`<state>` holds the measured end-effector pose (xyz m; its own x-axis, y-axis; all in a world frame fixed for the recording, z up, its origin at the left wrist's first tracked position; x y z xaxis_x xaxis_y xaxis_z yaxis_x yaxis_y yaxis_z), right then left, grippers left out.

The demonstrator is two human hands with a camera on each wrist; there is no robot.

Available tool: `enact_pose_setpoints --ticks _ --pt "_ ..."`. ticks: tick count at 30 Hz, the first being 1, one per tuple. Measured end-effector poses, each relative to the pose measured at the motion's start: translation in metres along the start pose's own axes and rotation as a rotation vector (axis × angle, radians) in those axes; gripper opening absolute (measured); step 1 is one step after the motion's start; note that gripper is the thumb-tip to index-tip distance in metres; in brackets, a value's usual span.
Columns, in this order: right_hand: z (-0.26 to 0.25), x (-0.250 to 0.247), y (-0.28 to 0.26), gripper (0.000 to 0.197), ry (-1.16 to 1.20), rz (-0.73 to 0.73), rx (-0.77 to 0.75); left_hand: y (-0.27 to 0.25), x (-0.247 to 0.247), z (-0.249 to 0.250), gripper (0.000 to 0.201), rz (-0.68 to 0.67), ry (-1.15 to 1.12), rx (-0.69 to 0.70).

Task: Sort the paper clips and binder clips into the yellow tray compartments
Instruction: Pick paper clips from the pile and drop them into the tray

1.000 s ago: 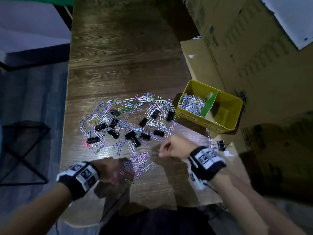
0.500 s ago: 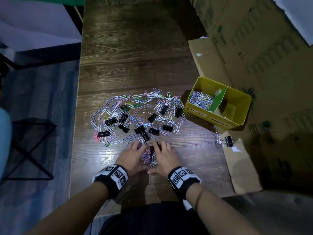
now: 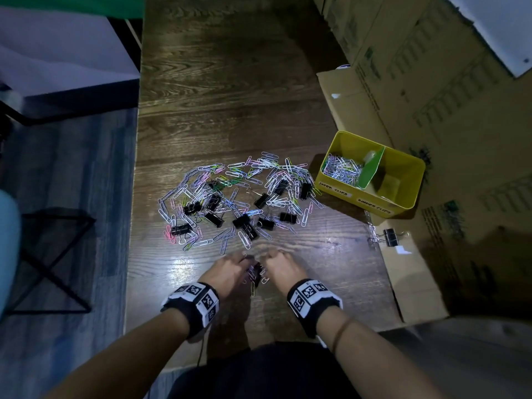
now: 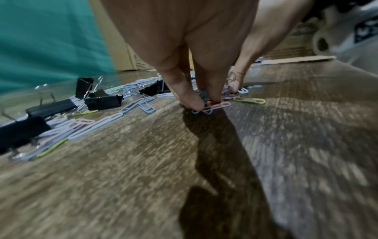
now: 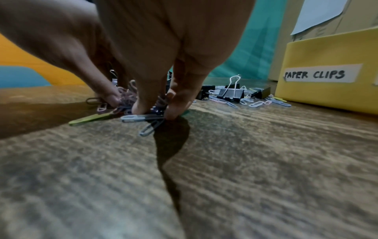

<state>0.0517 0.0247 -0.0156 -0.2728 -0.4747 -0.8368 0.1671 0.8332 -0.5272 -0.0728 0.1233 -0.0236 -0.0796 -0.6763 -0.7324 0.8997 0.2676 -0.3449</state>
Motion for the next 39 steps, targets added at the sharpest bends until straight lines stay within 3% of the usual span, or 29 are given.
enact_pose_setpoints --ticks 6,11,19,23,26,30,35,37,39 --pt "0.006 -0.003 0.009 0.022 -0.048 -0.026 -0.017 0.010 -0.004 0.003 0.037 -0.156 0.194 -0.047" --pt "0.013 0.000 0.015 0.023 -0.041 -0.012 -0.054 0.019 -0.012 0.004 0.027 -0.167 0.204 -0.139" --pt "0.037 -0.007 0.013 0.028 0.180 0.105 -0.040 0.016 -0.030 -0.020 0.011 0.051 -0.230 -0.198" --pt "0.052 -0.022 0.004 0.033 0.293 0.159 0.007 0.014 -0.038 -0.028 0.007 0.111 -0.625 -0.361" --pt "0.063 -0.034 -0.012 0.026 0.435 0.298 0.023 0.016 -0.054 -0.024 0.013 0.103 -0.870 -0.414" --pt "0.081 -0.048 -0.027 0.022 0.674 0.454 0.102 0.035 -0.088 0.009 0.012 0.081 -1.063 -0.320" --pt "0.106 -0.077 -0.049 0.015 0.846 0.749 0.165 0.086 -0.135 0.069 0.008 0.034 -1.123 -0.130" --pt "0.119 -0.088 -0.054 0.017 0.900 0.843 0.163 0.115 -0.148 0.094 0.016 0.046 -1.133 -0.064" --pt "0.133 -0.097 -0.055 0.019 0.951 0.930 0.174 0.146 -0.155 0.116 0.010 0.076 -1.103 -0.022"
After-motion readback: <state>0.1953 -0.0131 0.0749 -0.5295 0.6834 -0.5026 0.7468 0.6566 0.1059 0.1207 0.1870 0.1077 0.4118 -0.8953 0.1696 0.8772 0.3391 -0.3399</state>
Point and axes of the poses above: each hand's wrist, its own y-axis towards the middle knuckle, its own x-axis out of the palm, z = x × y, the point moved 1 cm from there along y, towards the middle knuckle, and after that the axes turned 10 degrees about -y, right-handed, at the moved point
